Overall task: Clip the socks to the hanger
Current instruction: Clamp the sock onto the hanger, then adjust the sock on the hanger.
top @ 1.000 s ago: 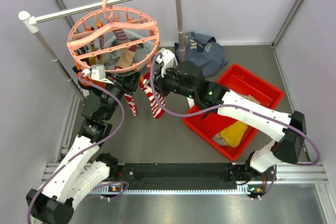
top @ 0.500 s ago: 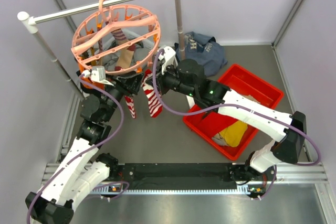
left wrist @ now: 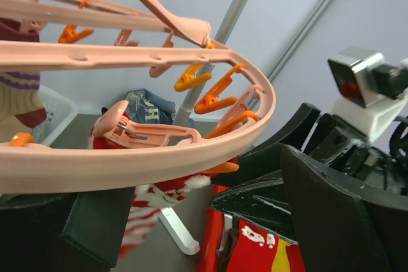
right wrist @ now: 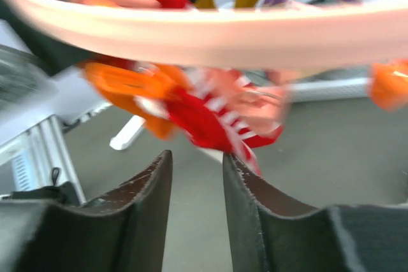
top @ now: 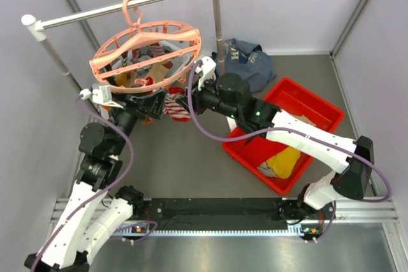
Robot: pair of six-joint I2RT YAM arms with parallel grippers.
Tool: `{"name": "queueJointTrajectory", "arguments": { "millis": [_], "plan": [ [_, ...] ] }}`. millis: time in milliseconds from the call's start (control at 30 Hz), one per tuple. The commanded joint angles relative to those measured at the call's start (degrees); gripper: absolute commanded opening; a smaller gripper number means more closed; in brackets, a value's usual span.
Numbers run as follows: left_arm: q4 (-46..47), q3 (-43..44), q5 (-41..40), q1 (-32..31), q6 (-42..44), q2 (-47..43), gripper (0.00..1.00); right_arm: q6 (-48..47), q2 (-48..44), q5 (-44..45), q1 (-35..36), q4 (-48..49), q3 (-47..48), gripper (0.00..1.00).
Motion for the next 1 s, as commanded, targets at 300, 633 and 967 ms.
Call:
{"name": "queueJointTrajectory", "arguments": {
  "millis": [300, 633, 967],
  "plan": [
    [-21.5, 9.2, -2.7, 0.0, 4.6, -8.7, 0.98, -0.4, -16.6, 17.6, 0.5, 4.3, -15.0, 0.8],
    [-36.7, 12.0, -1.9, 0.0, 5.0, -8.0, 0.99, 0.2, -28.6, 29.2, -0.2, 0.5, -25.2, 0.93],
    [-50.3, 14.6, -14.6, 0.1, 11.0, -14.0, 0.99, 2.2, -49.5, 52.0, -0.3, -10.1, -35.4, 0.99]
  ]
}}
